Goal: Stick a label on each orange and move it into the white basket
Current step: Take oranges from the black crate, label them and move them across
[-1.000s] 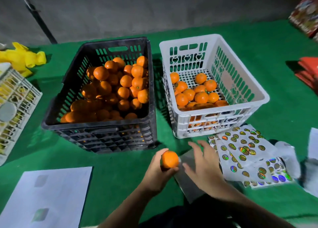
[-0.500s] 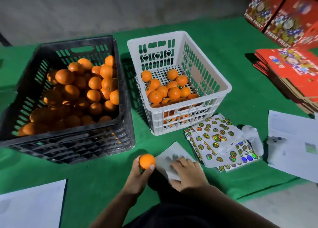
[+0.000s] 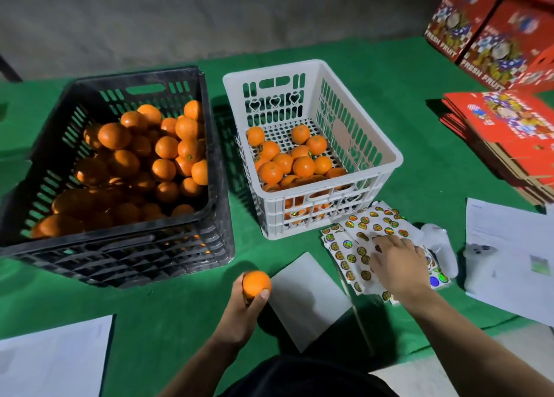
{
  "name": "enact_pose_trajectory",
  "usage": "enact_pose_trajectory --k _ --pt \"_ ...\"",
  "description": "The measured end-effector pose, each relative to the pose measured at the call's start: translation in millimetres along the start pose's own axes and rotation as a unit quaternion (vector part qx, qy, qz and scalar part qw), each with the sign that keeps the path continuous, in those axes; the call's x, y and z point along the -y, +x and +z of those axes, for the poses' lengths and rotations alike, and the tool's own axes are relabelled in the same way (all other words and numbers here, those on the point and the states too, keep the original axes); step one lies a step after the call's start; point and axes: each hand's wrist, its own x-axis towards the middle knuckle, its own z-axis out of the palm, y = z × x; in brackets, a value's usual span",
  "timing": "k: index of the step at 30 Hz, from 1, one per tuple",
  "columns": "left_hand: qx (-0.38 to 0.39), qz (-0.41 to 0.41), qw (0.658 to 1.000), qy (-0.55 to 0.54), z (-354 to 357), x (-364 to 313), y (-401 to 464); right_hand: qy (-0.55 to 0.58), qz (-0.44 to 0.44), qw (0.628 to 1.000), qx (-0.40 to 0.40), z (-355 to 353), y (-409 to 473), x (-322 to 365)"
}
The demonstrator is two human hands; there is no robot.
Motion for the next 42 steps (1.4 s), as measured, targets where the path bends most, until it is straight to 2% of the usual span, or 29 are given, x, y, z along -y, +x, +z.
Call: enact_pose_trajectory --k 4,9,12,16,19,21,26,31,35,37,40,42 --pt "-0.005 -0.002 1.000 0.002 -2 -3 -2 0.064 -0.049 0.992 -0.095 -6 -5 -4" --pt "-0.014 -0.007 1.000 -0.012 -4 -3 -5 0.136 -0.060 0.980 -0.131 -15 -16 0" --pt "-0.014 -0.016 0.999 -0.025 -6 -3 -6 0.189 -0.108 0.965 -0.146 -15 -33 14" --pt "-0.013 -0.025 0.998 -0.052 -8 -3 -7 0.244 -0.173 0.951 -0.073 -3 -65 52" --pt "-0.010 -0.026 0.997 -0.073 -11 -3 -10 0.299 -0.175 0.938 0.024 5 -77 78" --pt "-0.003 -0.024 0.995 -0.099 -12 -6 -13 0.358 -0.158 0.918 0.062 2 -80 93" --pt "0.023 -0.050 0.980 -0.190 -7 -20 -18 0.512 -0.105 0.845 0.114 -15 -81 128" --pt "0.068 -0.062 0.969 -0.228 -5 -36 -20 0.597 -0.064 0.791 0.120 -26 -85 145" --pt "0.047 -0.063 0.957 -0.278 -6 -45 -17 0.642 -0.039 0.755 0.129 -35 -89 150" --pt "0.039 -0.075 0.946 -0.313 -6 -52 -17 0.690 -0.024 0.710 0.143 -43 -90 152" --pt "0.035 -0.081 0.936 -0.340 -5 -57 -17 0.777 0.004 0.605 0.177 -55 -92 157" --pt "0.039 -0.074 0.937 -0.340 -5 -60 -20 0.801 0.033 0.565 0.193 -57 -91 160"
